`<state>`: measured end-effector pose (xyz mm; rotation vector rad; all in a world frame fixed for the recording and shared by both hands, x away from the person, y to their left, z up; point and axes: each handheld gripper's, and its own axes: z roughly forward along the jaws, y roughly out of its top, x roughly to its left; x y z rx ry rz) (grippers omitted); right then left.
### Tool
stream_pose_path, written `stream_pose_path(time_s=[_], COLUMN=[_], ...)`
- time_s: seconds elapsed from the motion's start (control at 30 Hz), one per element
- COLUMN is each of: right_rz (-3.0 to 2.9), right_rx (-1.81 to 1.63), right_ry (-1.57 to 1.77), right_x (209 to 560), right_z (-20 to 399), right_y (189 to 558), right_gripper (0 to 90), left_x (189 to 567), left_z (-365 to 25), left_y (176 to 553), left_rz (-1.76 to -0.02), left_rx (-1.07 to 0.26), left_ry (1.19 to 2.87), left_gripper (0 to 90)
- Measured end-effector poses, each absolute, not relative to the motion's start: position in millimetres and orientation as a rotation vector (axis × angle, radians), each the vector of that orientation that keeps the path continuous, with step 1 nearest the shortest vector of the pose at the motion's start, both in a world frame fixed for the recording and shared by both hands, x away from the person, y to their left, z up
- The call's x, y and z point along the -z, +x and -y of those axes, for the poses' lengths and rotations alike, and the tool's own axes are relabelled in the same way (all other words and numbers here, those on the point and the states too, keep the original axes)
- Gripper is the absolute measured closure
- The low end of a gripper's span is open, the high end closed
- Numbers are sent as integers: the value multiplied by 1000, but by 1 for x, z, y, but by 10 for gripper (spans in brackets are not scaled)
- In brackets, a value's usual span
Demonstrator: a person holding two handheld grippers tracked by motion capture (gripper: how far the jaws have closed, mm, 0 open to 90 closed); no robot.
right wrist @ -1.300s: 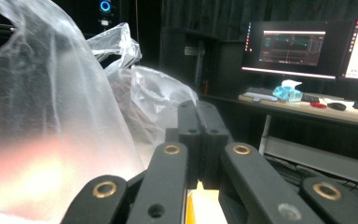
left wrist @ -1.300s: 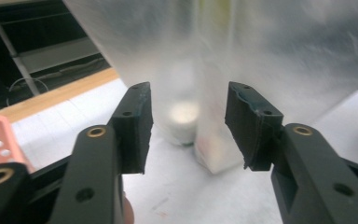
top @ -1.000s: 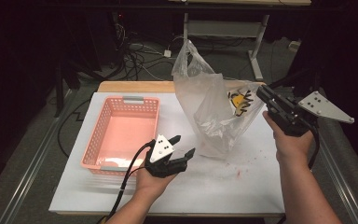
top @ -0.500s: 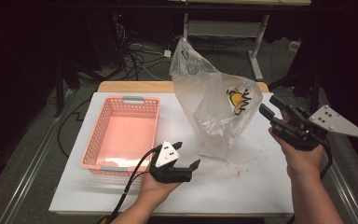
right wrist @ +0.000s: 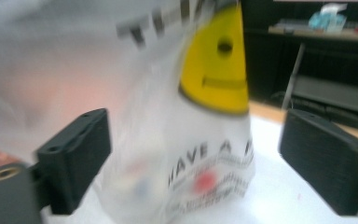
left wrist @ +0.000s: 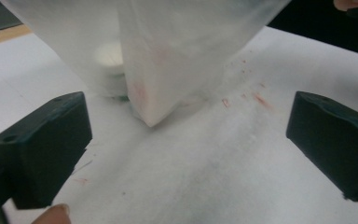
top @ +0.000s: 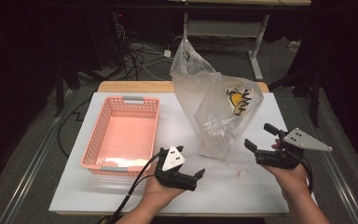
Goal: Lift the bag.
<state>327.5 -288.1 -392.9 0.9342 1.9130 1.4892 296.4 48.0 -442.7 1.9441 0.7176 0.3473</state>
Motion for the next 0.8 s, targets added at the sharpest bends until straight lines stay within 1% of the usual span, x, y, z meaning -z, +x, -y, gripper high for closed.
stream_pose_path(time_s=[0.1, 0.47, 0.67, 0.8], right_rz=[-1943, -2023, -2020, -2008], right_rx=[-1445, -1328, -1343, -1355], right_ry=[971, 1016, 1042, 1053], right_x=[409, 457, 461, 461], right_z=[287, 301, 302, 303], right_y=[326, 316, 319, 319], right_gripper=[1, 1, 1, 1], left_x=[447, 467, 477, 477], left_z=[-44, -37, -34, -36], left_y=[295, 295, 302, 304], left_rz=[-713, -726, -779, -800], left_rx=[-342, -341, -326, -343], left_ry=[1968, 2047, 2079, 2078], left_gripper=[0, 0, 0, 0])
